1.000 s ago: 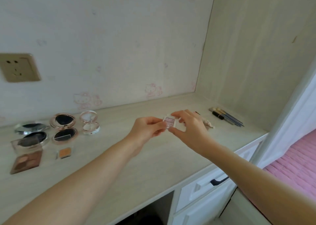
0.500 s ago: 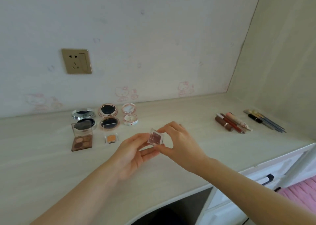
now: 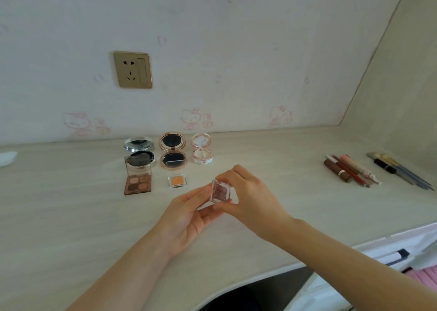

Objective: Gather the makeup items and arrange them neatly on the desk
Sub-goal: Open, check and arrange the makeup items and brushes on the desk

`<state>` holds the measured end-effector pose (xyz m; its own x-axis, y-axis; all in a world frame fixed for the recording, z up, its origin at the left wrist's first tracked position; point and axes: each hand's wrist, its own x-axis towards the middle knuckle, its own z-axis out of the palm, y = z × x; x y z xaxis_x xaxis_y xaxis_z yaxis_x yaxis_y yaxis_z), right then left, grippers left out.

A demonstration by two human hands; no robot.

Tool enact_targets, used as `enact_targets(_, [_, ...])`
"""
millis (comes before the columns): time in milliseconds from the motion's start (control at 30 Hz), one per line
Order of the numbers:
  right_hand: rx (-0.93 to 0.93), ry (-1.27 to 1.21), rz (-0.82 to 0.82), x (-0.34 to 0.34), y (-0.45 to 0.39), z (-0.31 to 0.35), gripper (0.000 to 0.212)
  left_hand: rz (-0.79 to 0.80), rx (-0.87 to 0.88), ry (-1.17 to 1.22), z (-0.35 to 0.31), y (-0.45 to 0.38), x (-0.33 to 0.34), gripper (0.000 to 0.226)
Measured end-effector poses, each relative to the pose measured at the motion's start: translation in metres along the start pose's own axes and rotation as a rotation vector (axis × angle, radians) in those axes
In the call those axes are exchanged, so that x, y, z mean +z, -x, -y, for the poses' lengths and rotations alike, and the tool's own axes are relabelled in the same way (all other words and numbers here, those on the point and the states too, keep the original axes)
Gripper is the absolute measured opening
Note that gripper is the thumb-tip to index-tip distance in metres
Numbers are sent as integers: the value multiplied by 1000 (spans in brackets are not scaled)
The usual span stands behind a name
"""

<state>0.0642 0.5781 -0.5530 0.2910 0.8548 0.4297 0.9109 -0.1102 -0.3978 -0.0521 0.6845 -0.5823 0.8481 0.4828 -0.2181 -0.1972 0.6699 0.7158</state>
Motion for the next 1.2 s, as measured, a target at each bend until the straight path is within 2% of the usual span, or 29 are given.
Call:
enact_targets(433, [28,-134,125,-15,-8,-6,39,-6,-13,12,-2,2,2,24])
enact_targets(600, [44,-153,154,-21,-12,-12,20,-7,-11,25,-1,1,0,29])
enact_targets(700, [26,-92,123,-20,-14,-14,20,-8,3,4,1,2,2,33])
enact_targets(900, [111,-170,164,-16,-18,-23,19,-48,170,-360,2,5,0,22])
enact_targets(1067, [132,-122,257,-9,-22,-31,21,-241,415,-868,1,2,-7,14])
enact_targets(1200, [134,-59,333,-6,-22,-35,23,-201,538,-1226,7,3,-14,10])
